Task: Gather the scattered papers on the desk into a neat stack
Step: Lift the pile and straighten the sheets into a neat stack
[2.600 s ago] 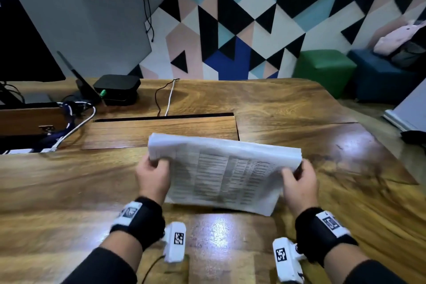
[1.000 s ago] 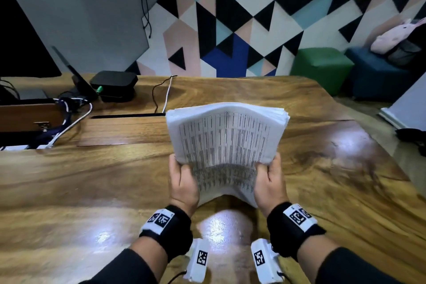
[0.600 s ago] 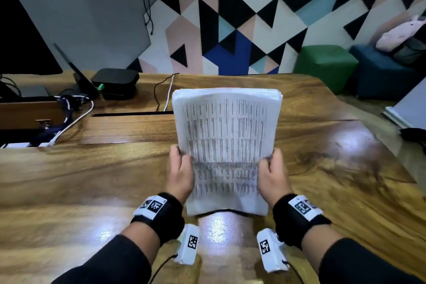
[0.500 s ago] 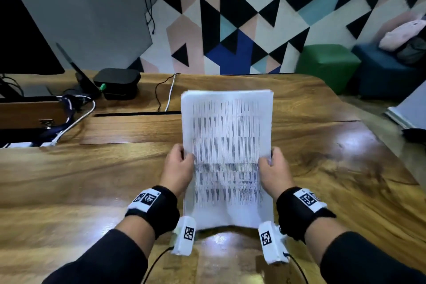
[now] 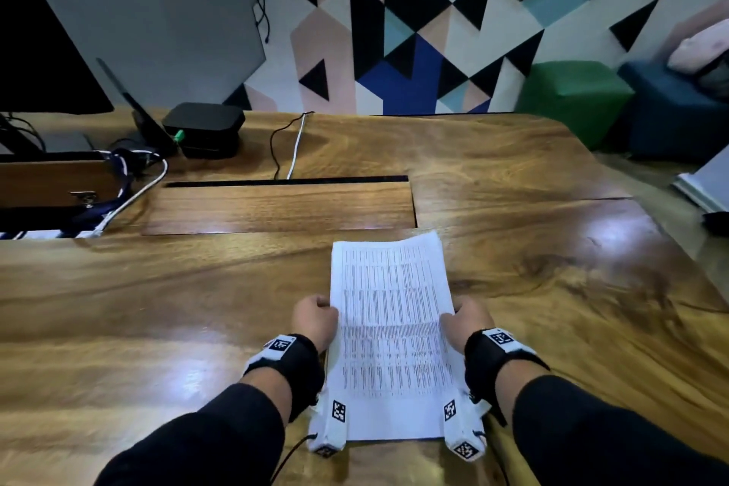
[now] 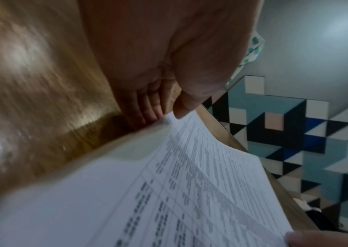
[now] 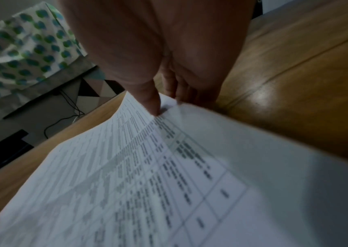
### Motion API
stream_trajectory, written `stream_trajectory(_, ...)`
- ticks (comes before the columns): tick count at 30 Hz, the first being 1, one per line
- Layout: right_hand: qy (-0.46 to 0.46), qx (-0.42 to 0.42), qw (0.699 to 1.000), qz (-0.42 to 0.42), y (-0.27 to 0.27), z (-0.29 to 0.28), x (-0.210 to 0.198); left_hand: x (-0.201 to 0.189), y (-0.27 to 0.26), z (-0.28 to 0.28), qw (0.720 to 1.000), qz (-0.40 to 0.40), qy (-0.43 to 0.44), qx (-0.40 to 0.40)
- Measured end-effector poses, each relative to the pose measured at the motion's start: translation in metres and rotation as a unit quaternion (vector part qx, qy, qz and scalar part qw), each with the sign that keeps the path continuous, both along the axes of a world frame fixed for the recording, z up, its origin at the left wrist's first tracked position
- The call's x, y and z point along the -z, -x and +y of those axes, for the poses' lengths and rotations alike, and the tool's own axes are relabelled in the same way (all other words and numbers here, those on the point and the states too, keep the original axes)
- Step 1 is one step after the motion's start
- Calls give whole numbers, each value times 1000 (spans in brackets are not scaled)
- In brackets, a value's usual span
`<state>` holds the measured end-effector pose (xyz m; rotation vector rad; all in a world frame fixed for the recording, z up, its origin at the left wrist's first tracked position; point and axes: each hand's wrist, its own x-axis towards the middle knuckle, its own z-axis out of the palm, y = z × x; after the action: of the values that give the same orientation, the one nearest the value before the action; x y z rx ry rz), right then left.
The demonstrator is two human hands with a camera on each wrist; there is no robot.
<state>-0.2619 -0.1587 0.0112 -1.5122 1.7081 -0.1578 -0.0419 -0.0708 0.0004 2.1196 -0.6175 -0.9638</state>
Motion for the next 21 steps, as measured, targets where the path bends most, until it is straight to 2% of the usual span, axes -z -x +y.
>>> stream_trajectory(3,8,9,999,42,2,8,-3,-1,-4,2,999,-3,-19,39)
stream_trajectory(5,-1,0,998,61,0,14,-5,-2,-2,6,998,27,-24,55)
stream_trajectory(8,-15,-16,998,55,-2,17,-5,-1,2,8,997,41,-16,59)
stream_trajectory(14,-47,-12,996,72,10,27,-10,0,12,30,996,16,-39,79)
stream_trajectory(21,-47,-5,997,61,7,40,-12,9,8,30,996,23,-35,73)
